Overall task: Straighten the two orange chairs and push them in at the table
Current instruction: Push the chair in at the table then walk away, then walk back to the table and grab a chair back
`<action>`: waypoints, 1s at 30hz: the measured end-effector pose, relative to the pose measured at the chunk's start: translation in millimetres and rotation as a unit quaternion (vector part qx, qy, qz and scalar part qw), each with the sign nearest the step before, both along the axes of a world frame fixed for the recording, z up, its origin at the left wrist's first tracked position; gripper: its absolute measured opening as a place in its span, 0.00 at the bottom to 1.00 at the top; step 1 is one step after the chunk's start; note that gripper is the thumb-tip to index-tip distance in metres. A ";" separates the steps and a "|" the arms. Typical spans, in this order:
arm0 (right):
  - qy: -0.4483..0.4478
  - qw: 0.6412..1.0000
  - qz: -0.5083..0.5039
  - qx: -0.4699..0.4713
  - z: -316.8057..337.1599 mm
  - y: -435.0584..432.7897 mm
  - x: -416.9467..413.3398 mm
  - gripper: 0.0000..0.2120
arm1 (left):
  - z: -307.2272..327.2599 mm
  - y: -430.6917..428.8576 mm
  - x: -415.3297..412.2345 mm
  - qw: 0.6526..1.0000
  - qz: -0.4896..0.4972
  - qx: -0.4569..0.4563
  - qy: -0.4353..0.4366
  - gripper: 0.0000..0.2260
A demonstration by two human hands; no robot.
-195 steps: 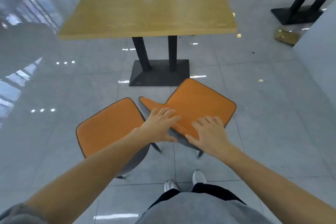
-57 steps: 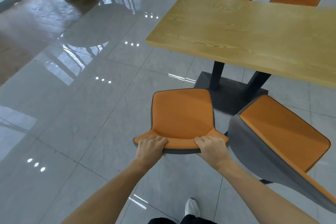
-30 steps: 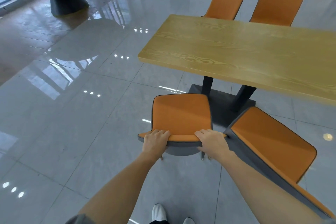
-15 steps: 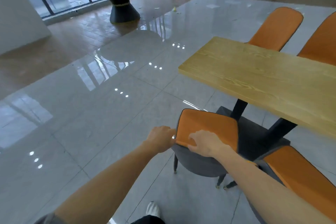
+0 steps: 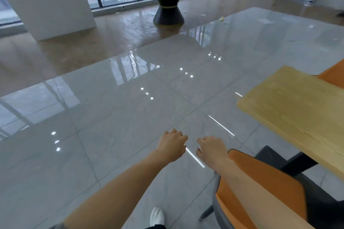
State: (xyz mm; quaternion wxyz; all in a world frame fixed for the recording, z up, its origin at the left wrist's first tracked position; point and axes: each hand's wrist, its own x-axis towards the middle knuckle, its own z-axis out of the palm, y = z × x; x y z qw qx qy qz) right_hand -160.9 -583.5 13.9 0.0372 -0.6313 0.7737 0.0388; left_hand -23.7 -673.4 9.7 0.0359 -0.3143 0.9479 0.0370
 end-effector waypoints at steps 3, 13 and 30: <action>-0.008 1.000 -0.021 -0.002 -1.3 -58.1 -11.3 0.15 | 3.3 -61.3 -15.6 1.000 -0.025 -0.006 0.016 0.13; -0.017 0.993 -0.117 0.010 1.4 -175.5 -88.6 0.15 | 5.8 -200.7 -113.4 0.992 -0.113 0.003 0.046 0.11; -0.009 0.966 -0.258 -0.024 8.1 -362.7 -386.3 0.14 | 23.1 -401.6 -450.7 0.965 -0.260 -0.020 0.021 0.12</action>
